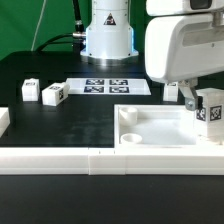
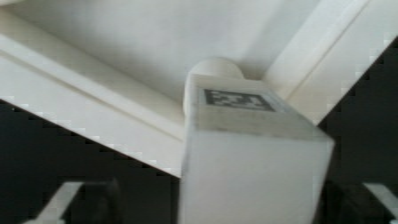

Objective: Assemble one leg

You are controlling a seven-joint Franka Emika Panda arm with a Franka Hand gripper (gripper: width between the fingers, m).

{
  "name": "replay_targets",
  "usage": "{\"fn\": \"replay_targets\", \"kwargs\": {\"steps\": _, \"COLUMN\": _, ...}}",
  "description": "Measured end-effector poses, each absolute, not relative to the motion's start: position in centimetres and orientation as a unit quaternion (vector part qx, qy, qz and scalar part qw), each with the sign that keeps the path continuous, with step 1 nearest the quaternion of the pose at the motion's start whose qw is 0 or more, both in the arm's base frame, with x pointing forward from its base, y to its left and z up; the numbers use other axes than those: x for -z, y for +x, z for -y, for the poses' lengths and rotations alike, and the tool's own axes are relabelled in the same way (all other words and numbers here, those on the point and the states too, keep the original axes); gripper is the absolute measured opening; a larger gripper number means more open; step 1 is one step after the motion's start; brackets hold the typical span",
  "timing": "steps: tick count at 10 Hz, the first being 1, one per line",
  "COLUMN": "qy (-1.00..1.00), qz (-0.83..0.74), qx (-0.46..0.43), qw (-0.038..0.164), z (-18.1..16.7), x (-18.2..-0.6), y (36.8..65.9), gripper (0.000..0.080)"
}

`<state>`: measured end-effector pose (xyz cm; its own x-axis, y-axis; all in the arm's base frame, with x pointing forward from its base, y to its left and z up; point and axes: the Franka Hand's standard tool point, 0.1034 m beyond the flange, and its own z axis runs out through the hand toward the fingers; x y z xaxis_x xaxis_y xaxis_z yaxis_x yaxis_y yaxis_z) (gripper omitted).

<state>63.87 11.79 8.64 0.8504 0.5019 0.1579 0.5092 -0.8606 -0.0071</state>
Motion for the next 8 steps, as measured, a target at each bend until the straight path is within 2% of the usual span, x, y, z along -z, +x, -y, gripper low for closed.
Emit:
{"fn": "replay_targets", "kwargs": {"steps": 1, "qy": -0.962, "qz": 0.263, "qx": 0.075, "qw": 0.024, "z": -11.80, "x": -8.63, "y": 63.87, "gripper": 0.0386}}
{"fn": "replay_targets", "kwargs": {"steps": 2, "qy": -0.962, "qz": 0.263, "qx": 0.075, "qw": 0.024, "z": -11.81, "x": -8.63, "y": 63.87, "gripper": 0.0386}}
{"fn": "replay_targets", "kwargs": {"steps": 3, "qy": -0.962, "qz": 0.263, "qx": 0.075, "qw": 0.024, "z": -11.82, "x": -8.63, "y": 63.86, "gripper": 0.0291}}
{"fn": "replay_targets", "kwargs": {"steps": 6, "qy": -0.966, "qz": 0.248, "qx": 0.075, "qw": 0.026, "z": -11.91, "x": -8.62, "y": 63.84, "gripper": 0.0291}}
{"fn": "replay_targets", "kwargs": {"steps": 8, "qy": -0.994, "qz": 0.084, "qx": 0.065, "qw": 0.039, "z": -12.12, "x": -8.48, "y": 63.66, "gripper": 0.0291}}
